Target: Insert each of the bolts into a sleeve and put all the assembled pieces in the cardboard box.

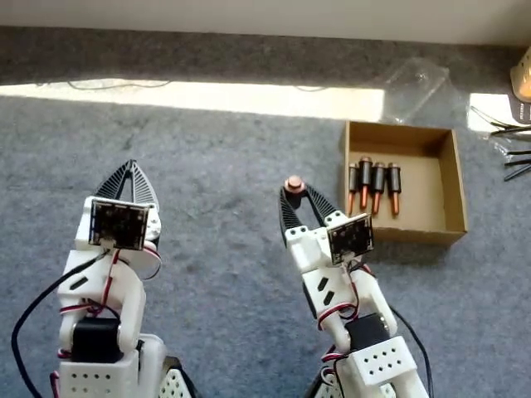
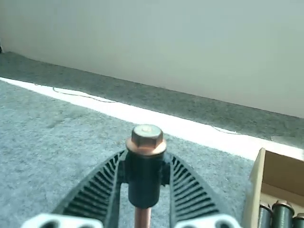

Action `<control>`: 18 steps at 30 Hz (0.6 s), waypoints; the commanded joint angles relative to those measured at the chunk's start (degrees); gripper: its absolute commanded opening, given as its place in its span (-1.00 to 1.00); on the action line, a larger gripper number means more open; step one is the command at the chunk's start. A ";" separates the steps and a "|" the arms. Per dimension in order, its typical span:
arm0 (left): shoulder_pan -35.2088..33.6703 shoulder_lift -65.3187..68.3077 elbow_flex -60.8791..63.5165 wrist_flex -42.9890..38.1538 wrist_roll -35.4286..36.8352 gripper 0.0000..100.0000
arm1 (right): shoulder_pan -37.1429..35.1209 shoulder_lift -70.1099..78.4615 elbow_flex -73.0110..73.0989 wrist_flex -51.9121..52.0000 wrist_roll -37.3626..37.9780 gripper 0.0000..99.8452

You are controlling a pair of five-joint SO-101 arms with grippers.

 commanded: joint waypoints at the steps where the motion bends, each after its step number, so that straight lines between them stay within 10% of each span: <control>1: -1.45 -10.86 -1.89 5.98 -0.18 -0.99 | 0.92 -0.92 -0.40 -1.19 -0.35 -0.99; 13: -1.45 -10.68 0.92 10.55 -0.18 -0.99 | 10.68 -0.92 -0.84 -0.66 -0.35 -0.99; 18: -1.36 -10.68 1.36 19.34 -0.18 -0.99 | 16.57 -0.48 -12.79 15.96 3.87 -0.99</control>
